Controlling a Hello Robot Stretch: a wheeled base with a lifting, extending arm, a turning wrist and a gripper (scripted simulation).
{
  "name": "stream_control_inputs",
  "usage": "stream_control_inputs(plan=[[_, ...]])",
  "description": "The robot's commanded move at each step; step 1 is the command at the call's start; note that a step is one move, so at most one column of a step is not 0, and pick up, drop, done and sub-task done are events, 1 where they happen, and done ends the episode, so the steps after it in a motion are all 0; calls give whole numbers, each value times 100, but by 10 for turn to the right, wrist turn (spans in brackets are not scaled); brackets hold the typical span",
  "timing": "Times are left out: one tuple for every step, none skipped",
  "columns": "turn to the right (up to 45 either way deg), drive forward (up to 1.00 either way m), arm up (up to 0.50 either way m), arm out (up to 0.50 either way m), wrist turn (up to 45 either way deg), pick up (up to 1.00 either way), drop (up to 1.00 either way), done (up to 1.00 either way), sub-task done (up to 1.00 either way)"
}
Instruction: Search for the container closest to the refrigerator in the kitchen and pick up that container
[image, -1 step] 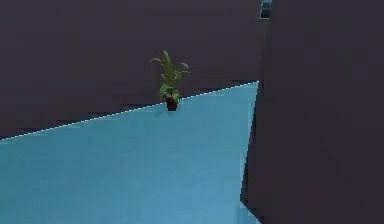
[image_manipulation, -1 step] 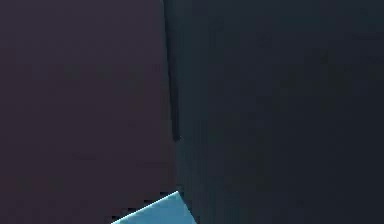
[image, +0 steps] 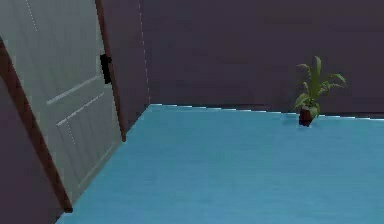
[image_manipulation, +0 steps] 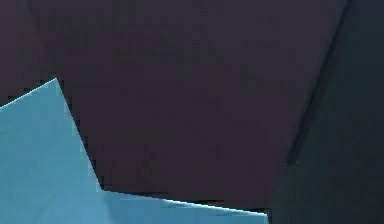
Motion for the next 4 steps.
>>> stream_control_inputs(plan=[[0, 5, 0, 0, 0, 0, 0, 0, 0], [450, 0, 0, 0, 0, 0, 0, 0, 0], [450, 0, 0, 0, 0, 0, 0, 0, 0], [-450, 0, 0, 0, 0, 0, 0, 0, 0]])
